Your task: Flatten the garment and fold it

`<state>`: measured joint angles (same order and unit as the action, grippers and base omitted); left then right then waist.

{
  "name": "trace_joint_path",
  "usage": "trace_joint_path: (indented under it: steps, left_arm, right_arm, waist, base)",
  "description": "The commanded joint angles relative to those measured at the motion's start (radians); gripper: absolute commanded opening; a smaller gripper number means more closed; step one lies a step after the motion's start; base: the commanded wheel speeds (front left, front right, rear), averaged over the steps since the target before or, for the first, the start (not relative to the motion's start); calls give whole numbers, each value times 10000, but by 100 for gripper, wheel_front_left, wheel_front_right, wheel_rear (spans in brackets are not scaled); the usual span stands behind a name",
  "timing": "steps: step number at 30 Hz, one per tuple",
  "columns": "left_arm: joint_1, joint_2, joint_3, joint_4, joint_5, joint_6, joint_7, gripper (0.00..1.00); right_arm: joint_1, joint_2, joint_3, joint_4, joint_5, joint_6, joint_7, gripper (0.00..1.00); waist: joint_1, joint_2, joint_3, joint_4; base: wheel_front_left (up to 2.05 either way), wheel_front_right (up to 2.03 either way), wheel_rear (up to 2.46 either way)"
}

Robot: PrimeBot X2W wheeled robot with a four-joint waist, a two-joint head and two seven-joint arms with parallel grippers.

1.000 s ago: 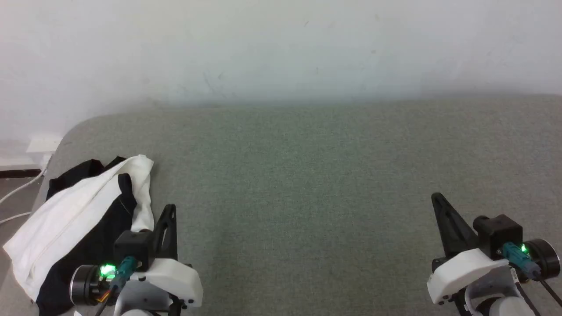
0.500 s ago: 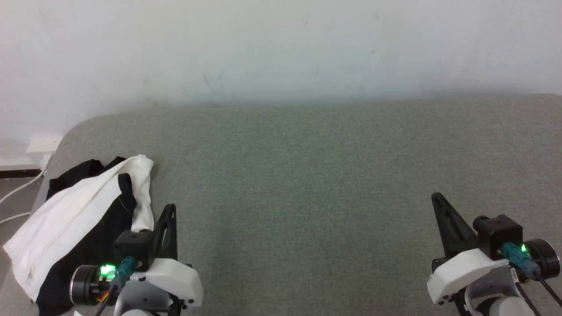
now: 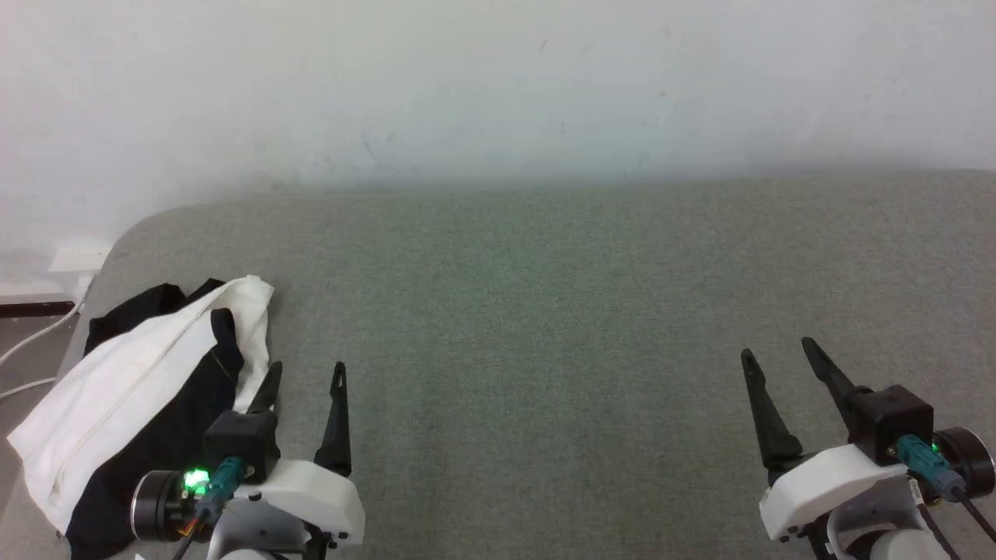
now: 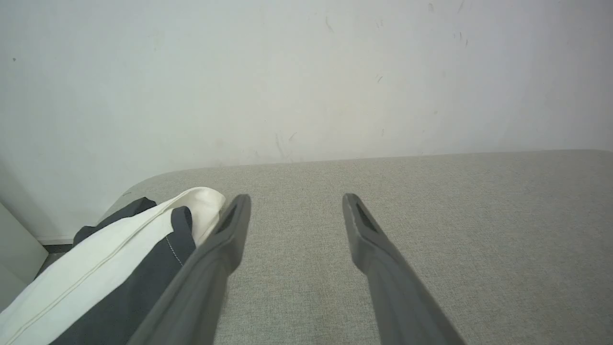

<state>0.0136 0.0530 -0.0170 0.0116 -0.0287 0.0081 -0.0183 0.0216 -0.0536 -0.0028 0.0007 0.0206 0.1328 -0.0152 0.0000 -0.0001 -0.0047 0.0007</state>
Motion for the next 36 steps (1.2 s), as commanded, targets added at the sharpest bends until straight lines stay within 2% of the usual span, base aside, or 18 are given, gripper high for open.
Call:
trace_joint_path:
  steps: [1, 16, 36]
  left_arm:
    - [-35, -3, -49, 40, -96, -64, -98, 100]
    - [-2, -6, -11, 23, -479, -31, -412, 100]
    - [106, -11, -6, 64, -748, -124, -830, 100]
  right_arm:
    - [94, 7, -49, 8, 83, -2, -129, 100]
    - [281, 11, -115, -90, 341, -5, -445, 100]
    - [404, 15, 24, -203, 414, -8, -863, 100]
  waist:
    - [0, 0, -11, 24]
    - [0, 0, -128, 644]
    - [0, 0, -170, 2199]
  base:
    - [0, 0, 0]
    - [0, 0, 0]
    - [0, 0, 0]
